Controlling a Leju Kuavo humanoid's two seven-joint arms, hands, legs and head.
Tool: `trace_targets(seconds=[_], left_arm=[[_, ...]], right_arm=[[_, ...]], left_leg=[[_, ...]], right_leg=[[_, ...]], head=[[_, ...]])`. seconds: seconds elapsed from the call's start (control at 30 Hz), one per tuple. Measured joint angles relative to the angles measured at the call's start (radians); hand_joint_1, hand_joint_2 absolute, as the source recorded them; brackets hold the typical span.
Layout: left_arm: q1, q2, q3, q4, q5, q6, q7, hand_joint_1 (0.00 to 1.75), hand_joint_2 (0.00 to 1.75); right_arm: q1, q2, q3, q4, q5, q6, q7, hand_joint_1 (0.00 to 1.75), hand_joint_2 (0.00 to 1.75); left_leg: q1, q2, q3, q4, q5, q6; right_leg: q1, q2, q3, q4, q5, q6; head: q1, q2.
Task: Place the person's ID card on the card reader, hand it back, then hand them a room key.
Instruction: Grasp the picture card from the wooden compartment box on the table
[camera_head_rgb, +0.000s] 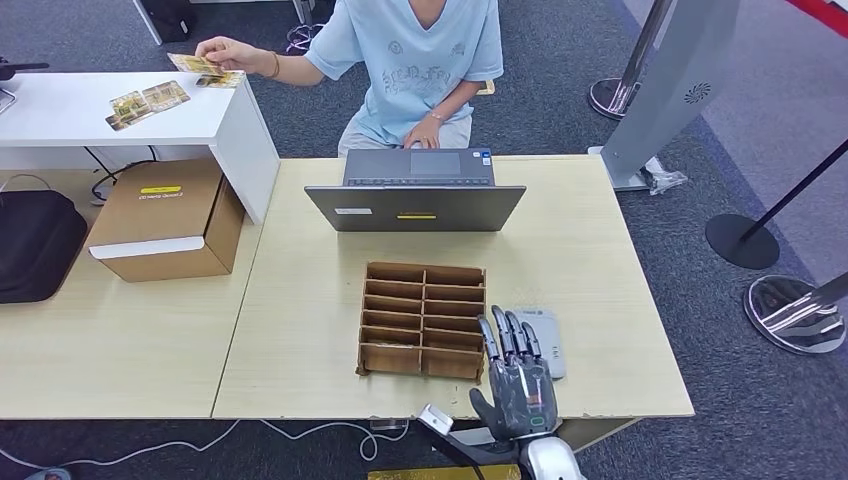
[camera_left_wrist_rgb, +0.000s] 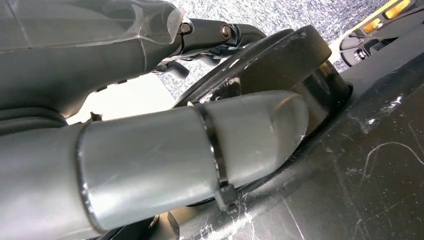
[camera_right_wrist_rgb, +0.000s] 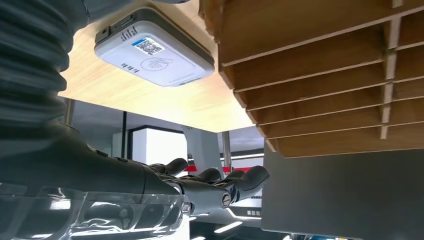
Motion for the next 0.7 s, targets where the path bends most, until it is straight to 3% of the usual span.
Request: trace_targets(seconds=[0.7], left_arm=[[0.001,0.000,0.000,0.000,-0.006,-0.001,-0.014,0.00,0.00]], right_arm=[[-0.008,0.000,0.066,-0.080,0.006,-0.037,-0.054,0.05,1.75]], left_leg=[[0.000,0.000,0.000,0.000,0.000,0.000]], right_leg=[[0.000,0.000,0.000,0.000,0.000,0.000]], head=[[0.000,0.000]])
